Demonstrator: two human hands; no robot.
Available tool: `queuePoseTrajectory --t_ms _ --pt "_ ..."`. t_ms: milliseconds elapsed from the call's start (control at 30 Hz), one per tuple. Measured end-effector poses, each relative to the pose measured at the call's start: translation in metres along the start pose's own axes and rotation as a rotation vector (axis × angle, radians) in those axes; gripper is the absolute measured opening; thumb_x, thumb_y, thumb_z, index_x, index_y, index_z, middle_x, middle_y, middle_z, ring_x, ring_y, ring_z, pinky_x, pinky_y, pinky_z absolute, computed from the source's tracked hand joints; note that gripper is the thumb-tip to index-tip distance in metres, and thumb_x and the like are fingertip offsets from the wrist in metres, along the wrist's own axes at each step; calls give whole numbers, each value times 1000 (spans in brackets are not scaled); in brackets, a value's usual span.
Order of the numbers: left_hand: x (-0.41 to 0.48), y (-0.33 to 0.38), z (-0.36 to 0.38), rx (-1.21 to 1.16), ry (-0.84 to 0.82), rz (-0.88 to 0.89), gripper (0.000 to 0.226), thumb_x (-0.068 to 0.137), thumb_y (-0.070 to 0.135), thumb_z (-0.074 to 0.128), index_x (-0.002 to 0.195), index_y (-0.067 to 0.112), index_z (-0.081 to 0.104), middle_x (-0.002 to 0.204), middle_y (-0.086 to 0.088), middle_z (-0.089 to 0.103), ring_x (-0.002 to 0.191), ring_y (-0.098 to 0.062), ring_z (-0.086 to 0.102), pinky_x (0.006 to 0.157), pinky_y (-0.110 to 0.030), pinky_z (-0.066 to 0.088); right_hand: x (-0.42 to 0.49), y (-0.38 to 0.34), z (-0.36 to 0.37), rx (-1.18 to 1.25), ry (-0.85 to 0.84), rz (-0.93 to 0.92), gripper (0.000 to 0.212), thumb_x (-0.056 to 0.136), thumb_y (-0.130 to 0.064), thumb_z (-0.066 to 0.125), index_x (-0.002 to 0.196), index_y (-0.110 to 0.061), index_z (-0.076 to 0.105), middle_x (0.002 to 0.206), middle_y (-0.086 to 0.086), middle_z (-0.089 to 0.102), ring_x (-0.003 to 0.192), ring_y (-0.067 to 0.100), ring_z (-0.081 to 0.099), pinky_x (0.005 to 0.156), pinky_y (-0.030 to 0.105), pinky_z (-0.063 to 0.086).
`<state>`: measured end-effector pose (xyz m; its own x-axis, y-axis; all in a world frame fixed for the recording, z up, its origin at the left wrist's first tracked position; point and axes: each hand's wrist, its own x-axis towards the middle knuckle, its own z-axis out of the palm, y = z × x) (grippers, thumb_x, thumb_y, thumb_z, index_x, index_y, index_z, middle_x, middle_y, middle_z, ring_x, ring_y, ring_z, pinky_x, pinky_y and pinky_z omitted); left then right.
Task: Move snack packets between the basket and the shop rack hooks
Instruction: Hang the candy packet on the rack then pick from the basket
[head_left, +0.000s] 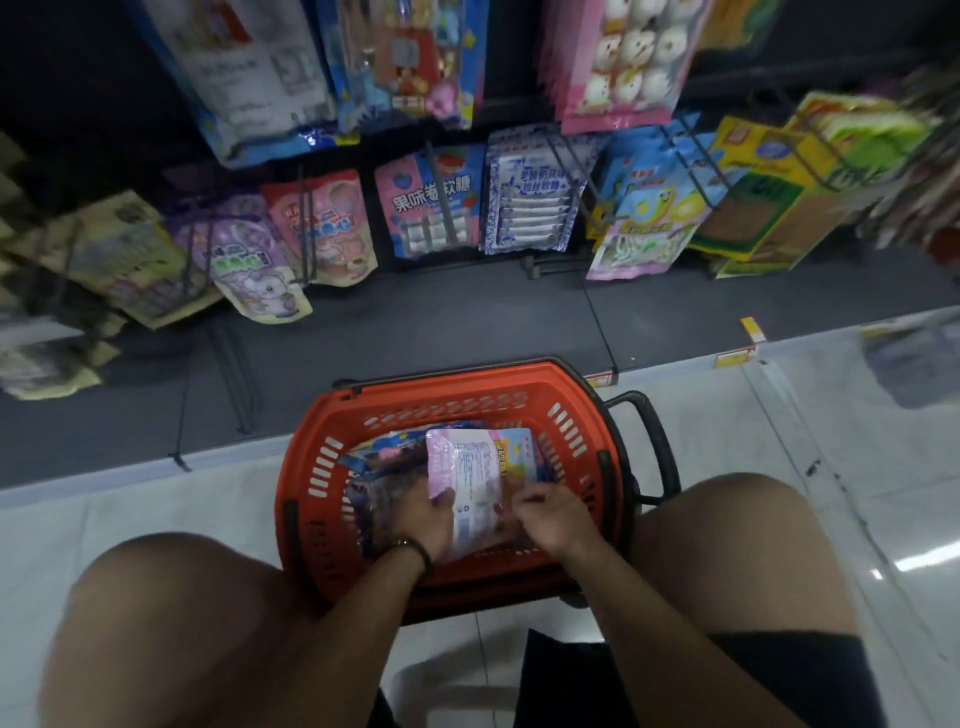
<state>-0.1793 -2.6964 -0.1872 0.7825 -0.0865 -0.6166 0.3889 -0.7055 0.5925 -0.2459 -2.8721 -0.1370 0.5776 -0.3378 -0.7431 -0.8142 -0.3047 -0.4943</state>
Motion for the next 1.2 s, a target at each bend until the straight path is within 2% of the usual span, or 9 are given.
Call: queuePoseTrajectory --t_ms 133,300,467,633,733,933,1067,1133,1200 --pt "-22 15 -11 -242 43 88 34 102 23 63 136 19 68 132 -5 73 123 -28 68 110 -41 51 -17 5 0 38 15 -19 37 95 -49 68 114 -19 81 114 3 79 111 25 73 97 32 55" --pt "-69 19 -24 -643 107 148 24 103 12 65 125 21 70 122 -1 78 108 -21 76 102 -50 59 -42 -5 -20 481 17 40 27 89 -30 79 108 -10 76 88 9 74 79 27 70 69 34 59" --pt "-101 24 -35 -952 -30 187 37 99 -5 65 135 4 65 130 -15 75 120 -39 71 101 -62 57 -61 -16 -33 1070 -180 17 28 97 -26 75 120 -10 73 118 16 79 102 32 75 83 43 62" --pt "-124 24 -57 -887 -84 272 52 84 -2 83 132 9 66 126 -16 76 118 -42 72 97 -69 56 -72 -23 -26 1154 -265 -177 29 104 -14 64 132 -12 69 129 16 76 117 38 73 107 63 53" --pt "-123 21 -69 -1005 108 263 47 86 0 82 128 14 65 126 -21 75 119 -47 70 97 -69 56 -73 -19 -28 1121 -213 -222 29 104 -8 62 132 -9 68 128 20 75 118 44 71 105 70 51" --pt "-131 30 -73 -683 275 480 42 82 6 89 116 25 71 124 -1 73 109 -14 74 84 -30 64 -82 -20 -25 1086 -136 -271 26 100 -7 69 125 -8 72 125 19 76 116 45 72 101 70 54" --pt "-135 20 -59 -294 340 514 69 66 64 86 130 50 65 155 15 47 148 -14 41 116 -40 45 -89 -26 -15 1149 -205 -307 32 101 -16 67 132 -8 70 130 21 74 118 47 71 102 69 54" --pt "-138 18 -53 -248 269 472 82 63 74 82 139 56 57 163 19 33 152 -7 27 122 -39 33 -96 -32 -11 1130 -273 -350 35 101 -20 67 134 -9 70 133 22 72 121 48 69 106 68 51" --pt "-139 20 -52 -374 162 464 79 69 66 86 141 53 57 159 17 41 148 -7 41 120 -39 42 -100 -36 -9 1098 -351 -412 42 100 -25 68 138 -8 67 136 23 70 126 47 66 111 66 48"
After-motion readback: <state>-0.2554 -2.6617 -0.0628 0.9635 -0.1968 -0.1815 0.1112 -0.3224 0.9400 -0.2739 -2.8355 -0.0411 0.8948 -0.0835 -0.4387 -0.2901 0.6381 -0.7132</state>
